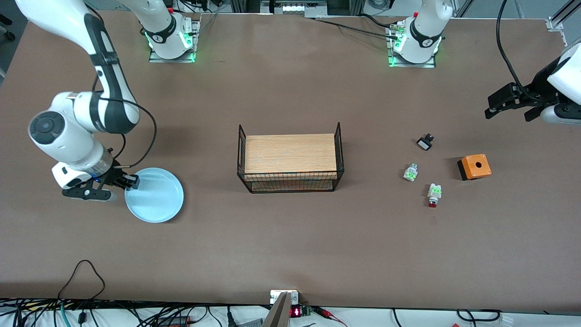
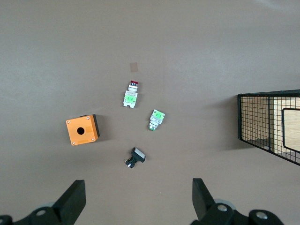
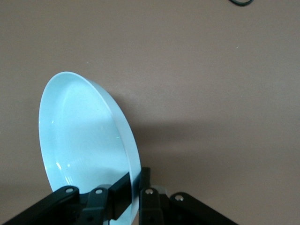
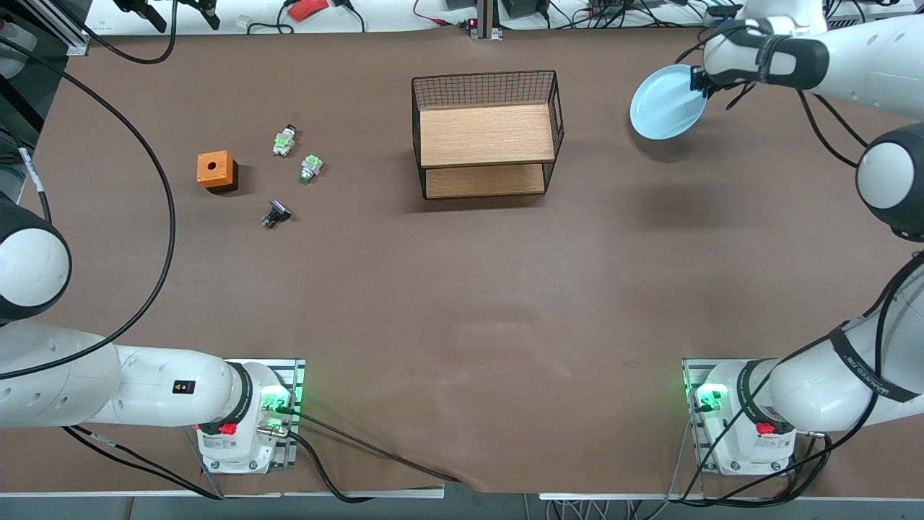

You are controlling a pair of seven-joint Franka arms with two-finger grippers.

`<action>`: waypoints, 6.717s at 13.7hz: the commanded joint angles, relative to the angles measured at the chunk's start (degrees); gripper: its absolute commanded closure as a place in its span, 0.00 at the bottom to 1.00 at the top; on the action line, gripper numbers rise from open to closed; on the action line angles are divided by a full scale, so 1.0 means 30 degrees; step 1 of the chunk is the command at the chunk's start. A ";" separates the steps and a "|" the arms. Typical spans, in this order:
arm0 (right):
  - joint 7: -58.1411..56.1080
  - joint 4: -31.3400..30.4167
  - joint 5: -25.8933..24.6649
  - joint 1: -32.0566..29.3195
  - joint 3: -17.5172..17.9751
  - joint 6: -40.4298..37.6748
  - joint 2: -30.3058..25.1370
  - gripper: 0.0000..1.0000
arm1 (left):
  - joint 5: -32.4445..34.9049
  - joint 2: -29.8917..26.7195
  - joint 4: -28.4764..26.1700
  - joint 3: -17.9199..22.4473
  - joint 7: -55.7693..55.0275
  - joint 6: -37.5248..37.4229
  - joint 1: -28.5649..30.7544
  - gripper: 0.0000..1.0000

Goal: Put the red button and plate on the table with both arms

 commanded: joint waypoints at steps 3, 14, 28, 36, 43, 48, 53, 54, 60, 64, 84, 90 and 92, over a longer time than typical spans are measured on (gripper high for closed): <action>-0.0357 -0.0216 0.0147 -0.0468 0.0274 0.2419 0.1516 0.96 | -0.0392 0.0334 0.0694 0.0039 0.0084 -0.0464 0.0134 0.00; -0.0152 0.0077 0.0235 -0.0497 0.0420 0.7048 0.4534 0.90 | -0.0392 0.0363 0.0694 0.0010 0.0113 -0.0464 0.0105 0.00; -0.0240 0.2644 0.0264 0.0292 0.0567 0.0103 0.2488 0.00 | -0.0421 0.0363 0.0694 -0.0020 0.0113 -0.0435 0.0105 0.00; -0.3107 0.7892 -0.1435 0.0499 0.0538 -1.0311 0.0202 0.00 | -0.0421 0.0363 0.0694 -0.0020 0.0113 -0.0435 0.0105 0.00; -0.3111 1.1031 -0.1435 0.0264 0.0538 -1.5239 -0.1087 0.00 | -0.0421 0.0334 0.0724 0.0010 0.0084 -0.0435 0.0105 0.00; -0.3052 1.1152 -0.1289 -0.0291 0.0538 -1.5188 -0.1880 0.00 | -0.0392 0.0334 0.0724 -0.0020 0.0113 -0.0435 0.0105 0.00; -0.2847 1.0860 -0.0088 -0.1317 0.0508 -1.5739 -0.2959 0.00 | -0.0392 0.0334 0.0694 -0.0020 0.0113 -0.0435 0.0105 0.00; -0.2876 1.0539 -0.0088 -0.1405 0.0508 -1.6293 -0.3370 0.00 | -0.0392 0.0334 0.0723 0.0009 0.0113 -0.0435 0.0105 0.00; -0.2436 0.7637 -0.1073 -0.2633 0.2843 -1.6709 -0.5863 0.00 | -0.0392 0.0363 0.0694 -0.0019 0.0113 -0.0435 0.0105 0.00; -0.3252 0.7606 -0.2666 -0.3542 0.4463 -1.6125 -0.6127 0.00 | -0.0392 0.0363 0.0723 0.0010 0.0113 -0.0435 0.0105 0.00; -0.0940 0.7519 -0.1113 -0.2138 0.0860 -1.5157 -0.6130 0.00 | -0.0392 0.0334 0.0694 -0.0020 0.0113 -0.0435 0.0105 0.00; -0.0621 0.7665 -0.0794 -0.1963 0.0831 -1.4924 -0.5601 0.00 | -0.0392 0.0363 0.0694 -0.0020 0.0113 -0.0435 0.0105 0.00; -0.0913 0.7636 0.1103 -0.2108 0.0248 -1.4687 -0.5572 0.00 | -0.0392 0.0363 0.0694 -0.0020 0.0113 -0.0435 0.0105 0.00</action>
